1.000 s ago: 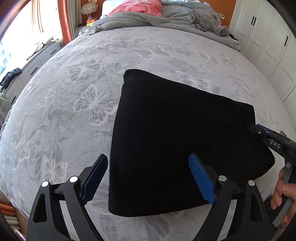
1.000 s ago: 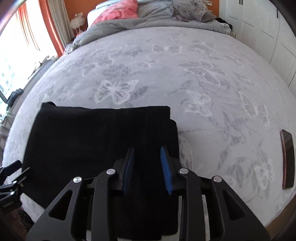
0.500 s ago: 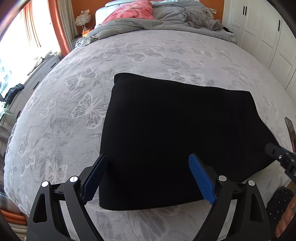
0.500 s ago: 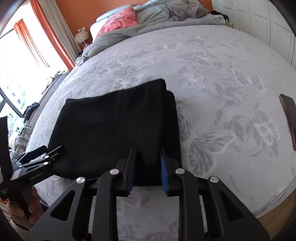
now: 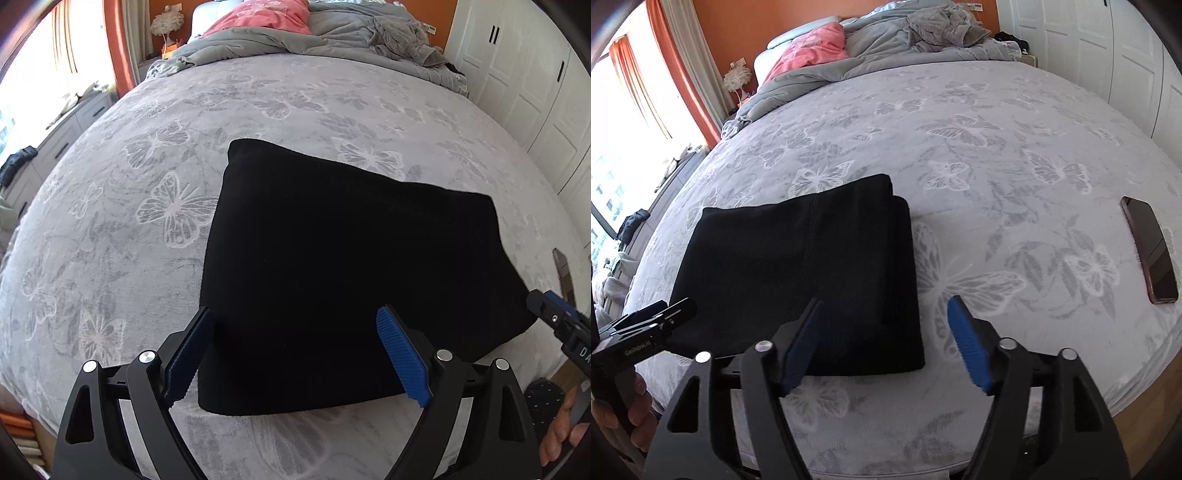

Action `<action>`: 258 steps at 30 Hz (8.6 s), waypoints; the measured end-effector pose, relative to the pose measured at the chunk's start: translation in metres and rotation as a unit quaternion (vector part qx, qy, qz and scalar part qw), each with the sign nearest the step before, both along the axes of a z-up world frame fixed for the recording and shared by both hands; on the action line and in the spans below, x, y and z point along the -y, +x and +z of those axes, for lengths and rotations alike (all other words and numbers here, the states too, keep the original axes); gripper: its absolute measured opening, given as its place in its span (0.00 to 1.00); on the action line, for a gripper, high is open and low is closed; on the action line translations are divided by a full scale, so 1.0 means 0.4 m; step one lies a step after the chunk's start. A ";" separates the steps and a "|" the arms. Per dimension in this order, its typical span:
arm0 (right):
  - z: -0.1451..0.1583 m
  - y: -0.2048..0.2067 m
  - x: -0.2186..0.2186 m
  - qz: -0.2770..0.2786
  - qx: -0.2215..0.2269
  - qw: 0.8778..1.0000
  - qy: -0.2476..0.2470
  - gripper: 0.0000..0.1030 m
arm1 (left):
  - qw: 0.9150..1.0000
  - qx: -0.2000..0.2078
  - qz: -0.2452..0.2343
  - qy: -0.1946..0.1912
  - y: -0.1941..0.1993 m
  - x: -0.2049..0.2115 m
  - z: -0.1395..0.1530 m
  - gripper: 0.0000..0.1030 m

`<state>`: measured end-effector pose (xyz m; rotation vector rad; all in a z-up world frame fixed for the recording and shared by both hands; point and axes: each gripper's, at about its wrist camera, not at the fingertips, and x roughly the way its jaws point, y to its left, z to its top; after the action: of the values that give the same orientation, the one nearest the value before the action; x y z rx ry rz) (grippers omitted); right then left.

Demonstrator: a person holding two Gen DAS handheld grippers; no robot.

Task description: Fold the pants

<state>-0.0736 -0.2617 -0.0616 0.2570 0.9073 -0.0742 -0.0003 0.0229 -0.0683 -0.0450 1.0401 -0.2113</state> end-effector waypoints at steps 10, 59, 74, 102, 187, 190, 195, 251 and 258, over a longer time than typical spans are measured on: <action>-0.075 0.025 0.025 0.014 -0.038 0.996 0.076 0.86 | 0.970 -0.156 0.062 -0.174 0.060 -0.150 -0.132 0.84; -0.074 0.030 -0.016 0.040 -0.004 0.989 0.142 0.37 | 0.997 -0.060 0.022 -0.029 0.034 0.089 -0.002 0.29; 0.099 -0.164 -0.091 0.087 0.046 0.988 0.119 0.36 | 0.998 -0.011 0.025 -0.049 -0.182 0.006 0.185 0.26; 0.283 -0.285 -0.142 0.121 0.128 0.976 0.130 0.36 | 0.995 0.093 0.031 -0.013 -0.346 -0.002 0.364 0.26; 0.415 0.592 -0.029 0.120 0.264 0.950 0.116 0.37 | 0.971 0.236 0.040 0.015 0.521 0.074 0.505 0.29; 0.399 0.612 -0.029 0.119 0.262 0.950 0.117 0.37 | 0.971 0.237 0.039 0.017 0.542 0.072 0.492 0.29; 0.295 0.685 -0.011 0.099 0.238 0.961 0.098 0.50 | 0.974 0.223 0.034 0.016 0.607 0.067 0.431 0.37; 0.007 0.734 -0.038 0.073 0.017 0.995 -0.063 0.22 | 0.995 0.072 0.063 0.021 0.710 0.031 0.060 0.59; 0.108 0.475 0.020 0.033 0.075 0.996 -0.028 0.32 | 0.985 0.151 0.056 0.056 0.446 0.026 0.187 0.70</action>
<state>0.1164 -0.2699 -0.0186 0.1784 0.7628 -0.0195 0.1781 0.0124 0.0064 0.0302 0.7437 -0.0544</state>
